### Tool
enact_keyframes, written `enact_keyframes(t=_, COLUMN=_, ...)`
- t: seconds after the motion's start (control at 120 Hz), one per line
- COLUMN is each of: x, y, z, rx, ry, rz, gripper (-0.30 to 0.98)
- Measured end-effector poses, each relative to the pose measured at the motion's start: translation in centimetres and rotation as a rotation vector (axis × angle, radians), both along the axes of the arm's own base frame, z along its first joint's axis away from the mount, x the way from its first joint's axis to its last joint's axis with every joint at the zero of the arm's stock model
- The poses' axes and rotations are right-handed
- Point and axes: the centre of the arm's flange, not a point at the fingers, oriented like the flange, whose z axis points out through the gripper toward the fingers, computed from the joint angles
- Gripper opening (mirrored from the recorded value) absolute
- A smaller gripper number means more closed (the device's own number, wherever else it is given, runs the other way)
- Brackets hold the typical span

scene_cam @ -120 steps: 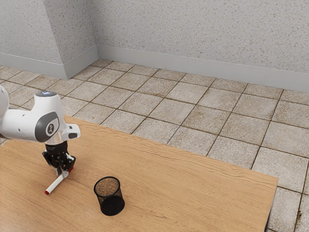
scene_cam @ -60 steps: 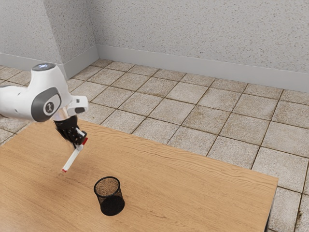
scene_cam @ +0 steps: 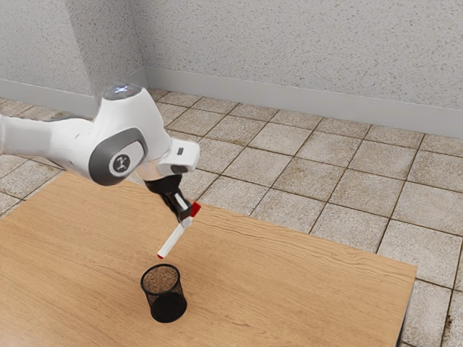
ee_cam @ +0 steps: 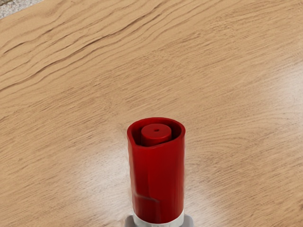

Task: Put the marker into the pen holder.

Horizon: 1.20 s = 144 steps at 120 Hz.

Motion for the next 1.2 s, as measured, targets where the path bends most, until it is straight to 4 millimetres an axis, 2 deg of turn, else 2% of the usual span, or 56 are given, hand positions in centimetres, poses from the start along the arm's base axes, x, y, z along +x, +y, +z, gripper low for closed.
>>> enact_keyframes(t=0.075, x=-0.1, y=-0.7, z=-0.8, rx=-0.008, ry=0.012, rz=-0.01, gripper=-0.1)
enact_keyframes(t=0.183, x=0.3, y=0.1, z=-2.3, rx=-0.006, ry=0.01, rz=-0.012, gripper=-0.1)
enact_keyframes(t=0.283, x=0.6, y=0.5, z=-2.7, rx=-0.005, ry=-0.003, rz=-0.024, gripper=-0.1)
enact_keyframes(t=0.4, x=0.3, y=-0.1, z=-1.8, rx=-0.014, ry=-0.029, rz=-0.055, gripper=-0.1)
enact_keyframes(t=0.533, x=-1.2, y=0.0, z=0.4, rx=-0.04, ry=-0.075, rz=-0.084, gripper=-0.1)
enact_keyframes(t=0.633, x=-2.2, y=-0.8, z=0.3, rx=-0.045, ry=-0.074, rz=-0.118, gripper=-0.1)
enact_keyframes(t=0.767, x=-3.8, y=-2.0, z=-1.3, rx=-0.051, ry=-0.04, rz=-0.158, gripper=-0.1)
enact_keyframes(t=1.017, x=-6.7, y=-1.7, z=-6.0, rx=-0.041, ry=0.068, rz=-0.179, gripper=-0.1)
enact_keyframes(t=1.067, x=-7.0, y=-1.4, z=-6.7, rx=-0.039, ry=0.093, rz=-0.177, gripper=-0.06)
enact_keyframes(t=1.2, x=-7.4, y=-1.2, z=-7.2, rx=-0.047, ry=0.135, rz=-0.188, gripper=0.23)
